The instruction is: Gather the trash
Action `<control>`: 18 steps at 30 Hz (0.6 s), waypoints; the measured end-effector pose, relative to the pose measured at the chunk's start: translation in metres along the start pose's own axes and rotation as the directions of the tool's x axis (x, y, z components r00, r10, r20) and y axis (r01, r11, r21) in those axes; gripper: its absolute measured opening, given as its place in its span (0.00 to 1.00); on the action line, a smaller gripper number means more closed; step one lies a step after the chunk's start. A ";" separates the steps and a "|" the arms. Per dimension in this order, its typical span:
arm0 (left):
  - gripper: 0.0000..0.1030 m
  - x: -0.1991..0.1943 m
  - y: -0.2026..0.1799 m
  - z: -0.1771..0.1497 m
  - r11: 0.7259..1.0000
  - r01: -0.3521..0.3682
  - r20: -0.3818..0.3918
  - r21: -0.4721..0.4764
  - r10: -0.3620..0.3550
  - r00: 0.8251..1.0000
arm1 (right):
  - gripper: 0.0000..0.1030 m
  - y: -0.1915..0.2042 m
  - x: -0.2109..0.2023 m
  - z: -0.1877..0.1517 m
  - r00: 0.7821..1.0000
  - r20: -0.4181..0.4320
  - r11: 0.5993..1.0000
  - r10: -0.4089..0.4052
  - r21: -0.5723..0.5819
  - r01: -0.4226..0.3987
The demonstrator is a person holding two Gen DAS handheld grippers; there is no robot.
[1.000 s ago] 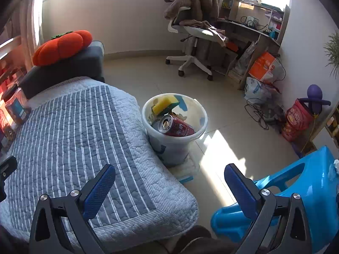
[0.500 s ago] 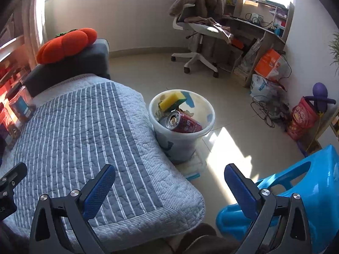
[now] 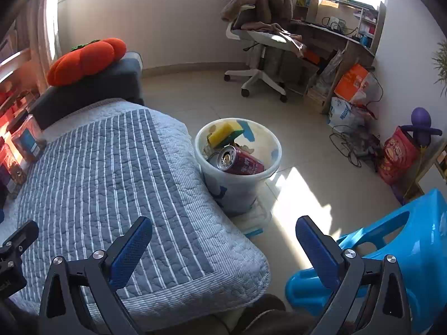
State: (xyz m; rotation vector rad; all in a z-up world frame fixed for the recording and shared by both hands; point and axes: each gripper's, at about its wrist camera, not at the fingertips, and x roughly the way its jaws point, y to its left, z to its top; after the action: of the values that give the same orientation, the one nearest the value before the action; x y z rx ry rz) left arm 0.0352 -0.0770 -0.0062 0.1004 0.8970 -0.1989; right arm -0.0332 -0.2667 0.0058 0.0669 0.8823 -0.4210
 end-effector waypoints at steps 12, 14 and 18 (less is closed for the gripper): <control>0.99 -0.004 -0.002 0.000 1.000 0.001 0.009 0.009 -0.001 1.000 | 1.00 0.001 0.000 -0.001 1.000 -0.003 1.000 0.000 0.000 0.000; 0.99 -0.004 -0.002 0.000 1.000 0.001 0.008 0.012 -0.001 1.000 | 1.00 0.001 0.000 -0.001 1.000 -0.003 1.000 0.000 0.000 0.000; 0.99 -0.004 -0.003 0.000 1.000 -0.001 0.010 0.019 0.001 1.000 | 1.00 0.002 0.000 0.000 1.000 -0.003 1.000 0.000 0.000 0.000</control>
State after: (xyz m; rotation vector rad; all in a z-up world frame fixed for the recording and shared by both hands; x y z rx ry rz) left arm 0.0322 -0.0796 -0.0024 0.1176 0.8849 -0.2068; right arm -0.0327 -0.2653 0.0050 0.0672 0.8852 -0.4210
